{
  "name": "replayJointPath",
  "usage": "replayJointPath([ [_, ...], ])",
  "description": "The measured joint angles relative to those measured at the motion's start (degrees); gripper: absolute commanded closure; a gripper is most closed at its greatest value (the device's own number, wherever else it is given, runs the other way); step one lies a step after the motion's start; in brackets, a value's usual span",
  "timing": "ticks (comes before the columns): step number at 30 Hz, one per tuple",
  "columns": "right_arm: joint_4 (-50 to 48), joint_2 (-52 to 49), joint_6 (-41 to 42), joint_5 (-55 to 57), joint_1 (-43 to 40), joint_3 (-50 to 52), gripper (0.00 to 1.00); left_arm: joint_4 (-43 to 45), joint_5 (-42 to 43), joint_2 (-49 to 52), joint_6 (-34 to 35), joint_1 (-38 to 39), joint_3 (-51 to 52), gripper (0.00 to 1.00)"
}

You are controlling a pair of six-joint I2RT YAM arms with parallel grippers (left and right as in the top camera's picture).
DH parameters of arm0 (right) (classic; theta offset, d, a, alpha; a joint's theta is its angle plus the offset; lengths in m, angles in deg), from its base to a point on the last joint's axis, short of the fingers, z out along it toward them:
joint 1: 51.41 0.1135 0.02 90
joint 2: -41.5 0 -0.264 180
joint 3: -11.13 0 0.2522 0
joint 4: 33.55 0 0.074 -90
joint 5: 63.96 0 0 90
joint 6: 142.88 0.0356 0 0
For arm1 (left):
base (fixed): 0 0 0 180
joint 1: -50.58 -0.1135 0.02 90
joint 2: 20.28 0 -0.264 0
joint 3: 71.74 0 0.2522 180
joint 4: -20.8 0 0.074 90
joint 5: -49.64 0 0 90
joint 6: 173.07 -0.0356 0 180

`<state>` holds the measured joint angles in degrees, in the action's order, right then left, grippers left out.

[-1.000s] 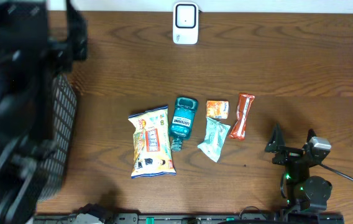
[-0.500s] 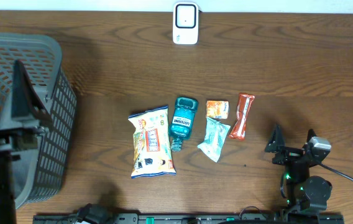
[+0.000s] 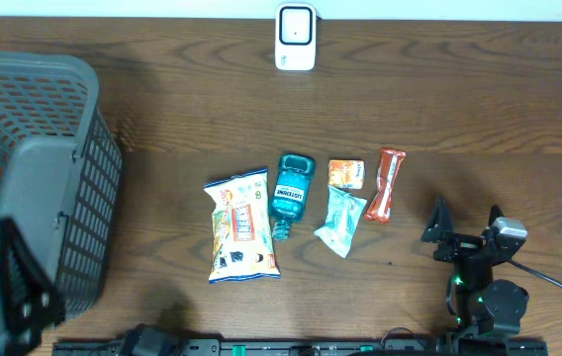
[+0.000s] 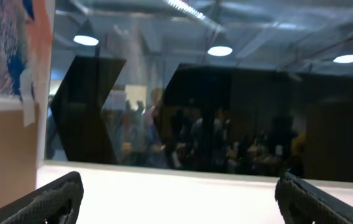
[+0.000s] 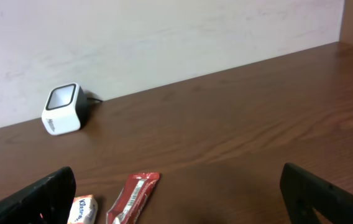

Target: Scan the item barcode

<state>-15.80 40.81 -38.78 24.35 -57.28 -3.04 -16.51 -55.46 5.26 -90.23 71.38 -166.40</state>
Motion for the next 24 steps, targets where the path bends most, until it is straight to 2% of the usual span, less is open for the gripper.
replayJointPath([
  [13, 0.0, 0.0, 0.0, 0.0, 0.0, 0.0, 0.01, 1.55, 10.84, -17.25, 5.25, -9.49, 5.22, 0.01],
  [24, 0.0, 0.0, 0.0, -0.04, 0.0, 0.0, 0.01, 1.6, 13.66, -19.28, 7.32, -19.65, 5.51, 0.01],
])
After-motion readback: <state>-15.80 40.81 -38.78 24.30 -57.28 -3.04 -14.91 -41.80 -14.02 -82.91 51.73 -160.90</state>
